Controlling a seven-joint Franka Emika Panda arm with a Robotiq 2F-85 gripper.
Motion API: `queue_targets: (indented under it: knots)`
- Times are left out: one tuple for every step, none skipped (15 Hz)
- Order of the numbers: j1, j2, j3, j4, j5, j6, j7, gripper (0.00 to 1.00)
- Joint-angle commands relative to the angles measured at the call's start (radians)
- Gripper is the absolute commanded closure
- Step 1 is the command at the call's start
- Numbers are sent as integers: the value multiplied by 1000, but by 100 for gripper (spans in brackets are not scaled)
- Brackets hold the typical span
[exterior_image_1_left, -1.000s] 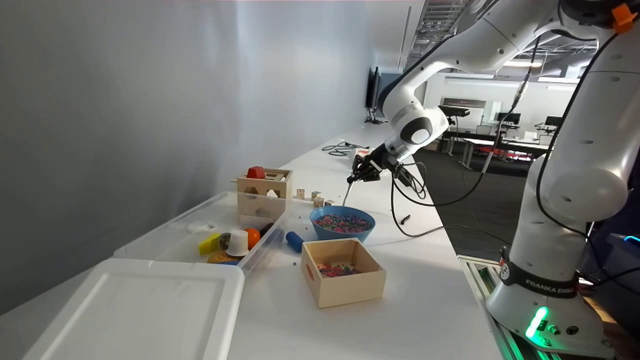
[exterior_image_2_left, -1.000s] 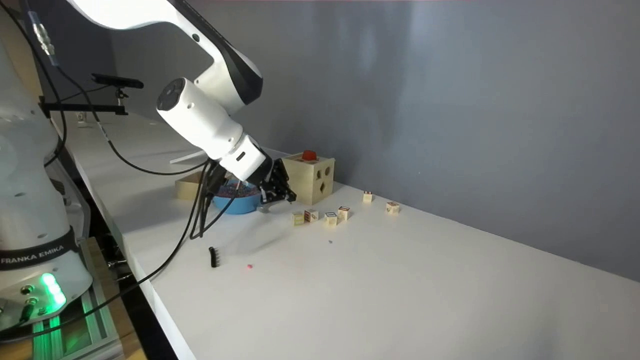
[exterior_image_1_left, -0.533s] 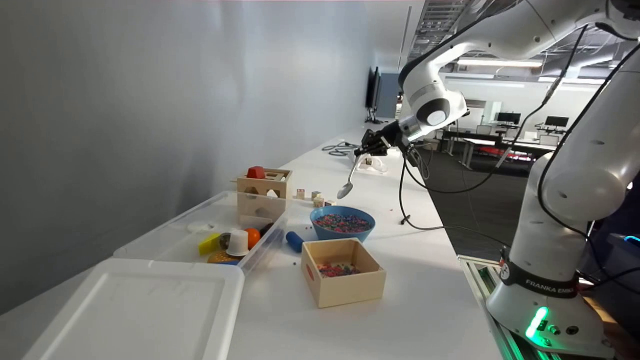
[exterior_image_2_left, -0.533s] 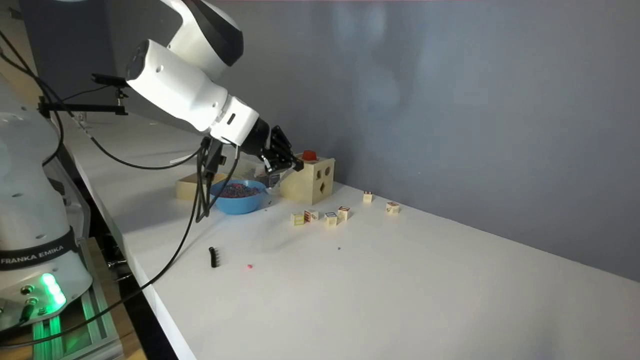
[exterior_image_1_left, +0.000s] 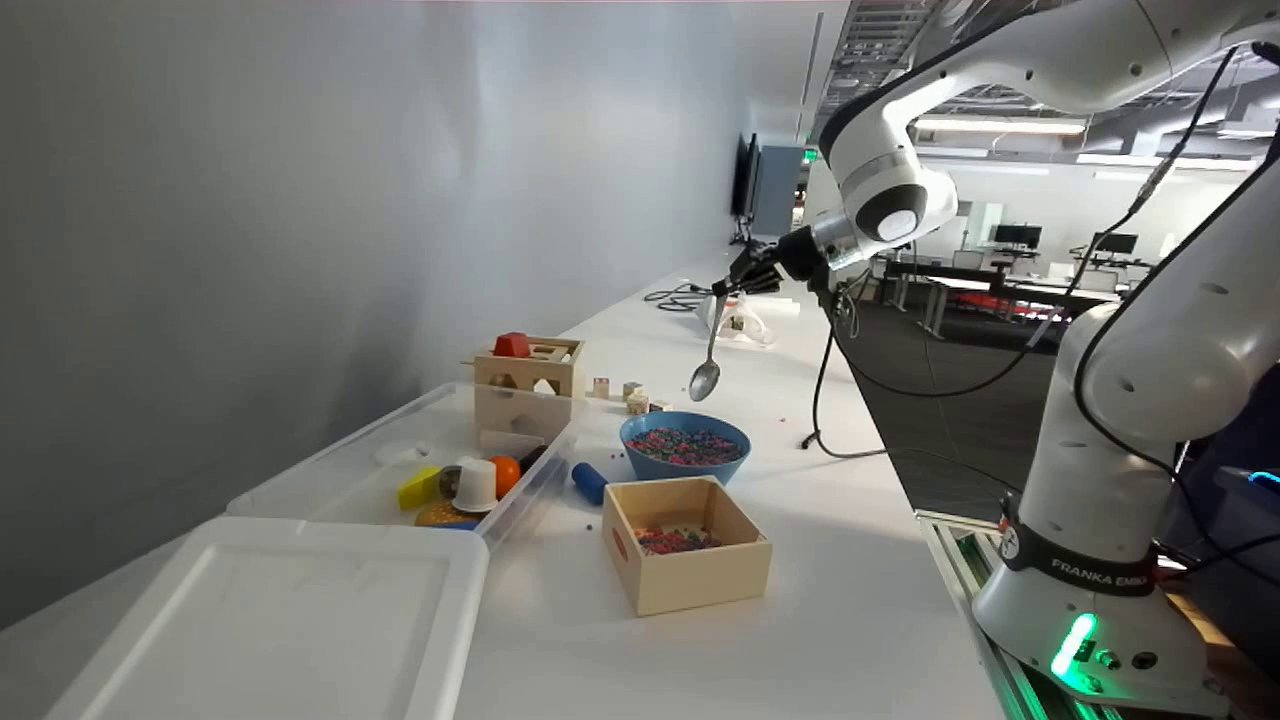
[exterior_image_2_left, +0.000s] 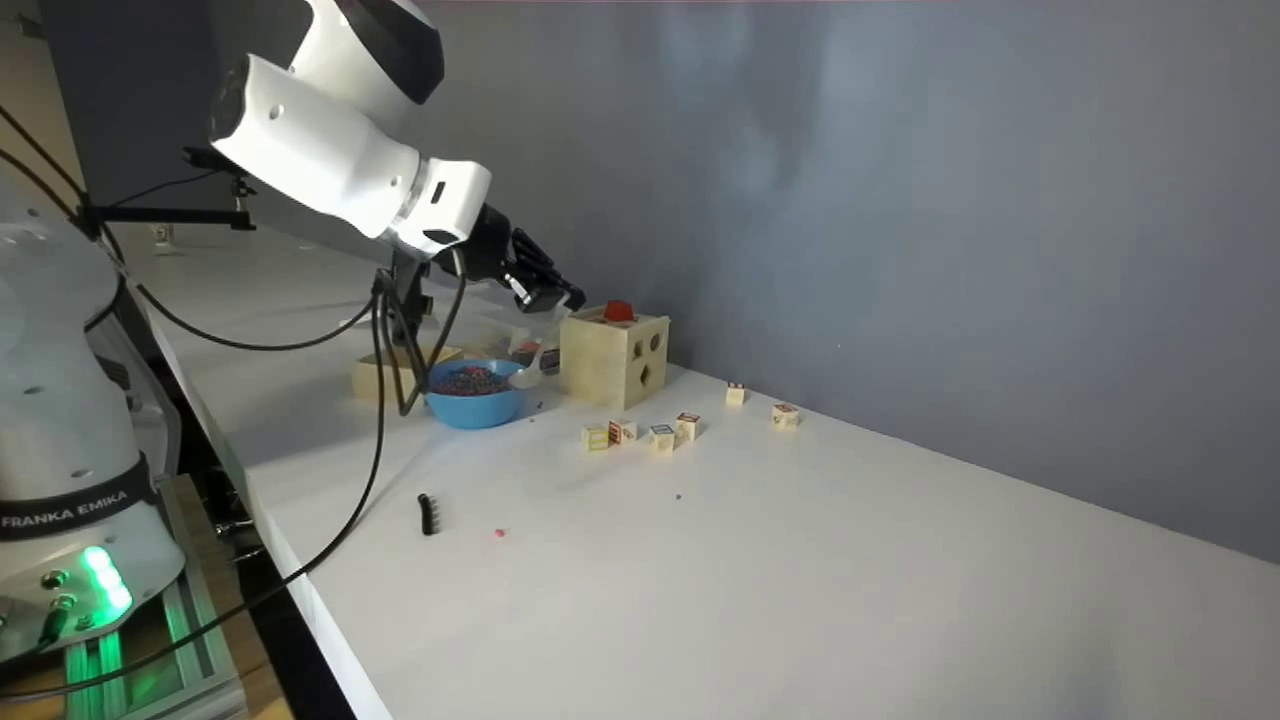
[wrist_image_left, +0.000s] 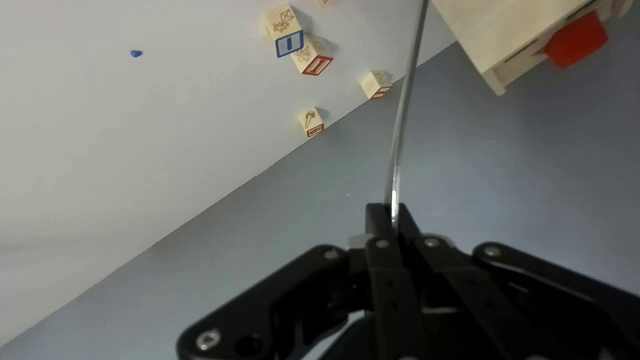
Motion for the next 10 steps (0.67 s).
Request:
queue_targets:
  knots:
    - [21,-105,27,-67,-1,-40,-67,99]
    - [28,-118,29,-72,-2,-55,-54,99]
    - [34,-120,23,-74,-29,-77,0,99]
    - [38,-125,14,-78,-55,-103,33,99]
    - [40,-128,7,-86,-81,-129,56,99]
    - [41,-129,0,-102,-138,-168,96,99]
    - [5,-120,20,-111,-202,-225,155,99]
    - [30,-86,20,-72,-103,-151,64,96]
    - [24,-86,20,-82,-141,-180,99,96]
    - [21,-86,20,-88,-155,-194,113,96]
